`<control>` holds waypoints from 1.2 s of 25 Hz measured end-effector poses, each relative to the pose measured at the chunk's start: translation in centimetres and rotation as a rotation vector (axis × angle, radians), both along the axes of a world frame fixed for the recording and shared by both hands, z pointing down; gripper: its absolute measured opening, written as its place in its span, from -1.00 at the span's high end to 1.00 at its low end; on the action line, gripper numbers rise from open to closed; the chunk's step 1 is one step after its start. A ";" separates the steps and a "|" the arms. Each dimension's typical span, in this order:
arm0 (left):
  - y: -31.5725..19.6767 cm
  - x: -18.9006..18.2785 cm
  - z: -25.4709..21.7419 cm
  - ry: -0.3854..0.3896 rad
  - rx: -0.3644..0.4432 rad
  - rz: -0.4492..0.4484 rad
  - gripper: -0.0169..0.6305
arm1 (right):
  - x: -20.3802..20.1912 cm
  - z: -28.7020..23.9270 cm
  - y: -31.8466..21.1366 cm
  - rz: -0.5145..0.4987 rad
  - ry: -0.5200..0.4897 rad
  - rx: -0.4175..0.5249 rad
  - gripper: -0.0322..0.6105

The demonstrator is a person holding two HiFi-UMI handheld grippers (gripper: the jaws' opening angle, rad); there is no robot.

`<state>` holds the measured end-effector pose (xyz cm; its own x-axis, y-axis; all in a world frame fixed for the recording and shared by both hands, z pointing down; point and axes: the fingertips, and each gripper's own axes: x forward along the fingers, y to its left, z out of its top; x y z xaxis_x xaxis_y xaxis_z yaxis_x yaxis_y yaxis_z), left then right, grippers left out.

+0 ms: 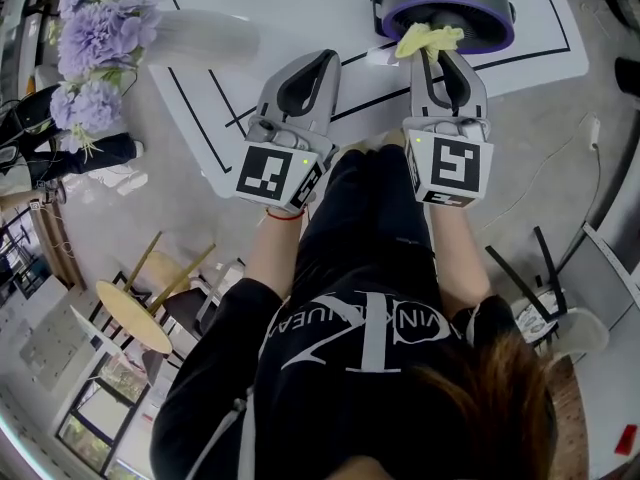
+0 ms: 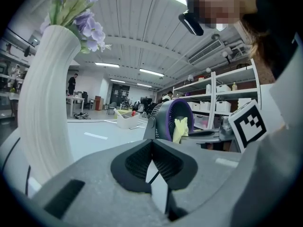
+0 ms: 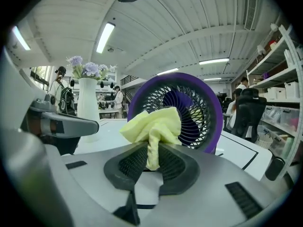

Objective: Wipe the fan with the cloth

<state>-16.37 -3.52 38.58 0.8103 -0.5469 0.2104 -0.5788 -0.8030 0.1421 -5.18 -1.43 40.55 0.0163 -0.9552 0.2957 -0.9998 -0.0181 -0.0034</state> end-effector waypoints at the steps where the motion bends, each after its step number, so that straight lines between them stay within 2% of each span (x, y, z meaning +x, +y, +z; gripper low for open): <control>1: 0.0 -0.1 0.0 0.001 -0.002 -0.003 0.91 | -0.1 -0.1 -0.1 -0.004 -0.008 0.005 0.70; 12: -0.7 -1.0 0.3 0.011 -0.011 -0.002 0.91 | -2.2 -1.2 -1.7 -0.057 -0.076 0.053 0.70; 16: -1.0 -0.9 0.1 0.013 -0.015 -0.006 0.91 | -2.9 -2.0 -1.8 -0.124 -0.073 0.078 0.70; 19: -1.3 -0.6 -0.2 0.016 -0.013 -0.012 0.91 | -3.5 -3.2 -1.6 -0.186 -0.021 0.107 0.70; 25: -2.3 -0.6 -1.8 0.040 0.021 -0.048 0.91 | -3.6 -6.4 -1.2 -0.245 0.156 0.164 0.70; 30: -2.4 -0.6 -3.1 0.066 0.044 -0.076 0.91 | -4.3 -8.2 -0.3 -0.299 0.328 0.138 0.70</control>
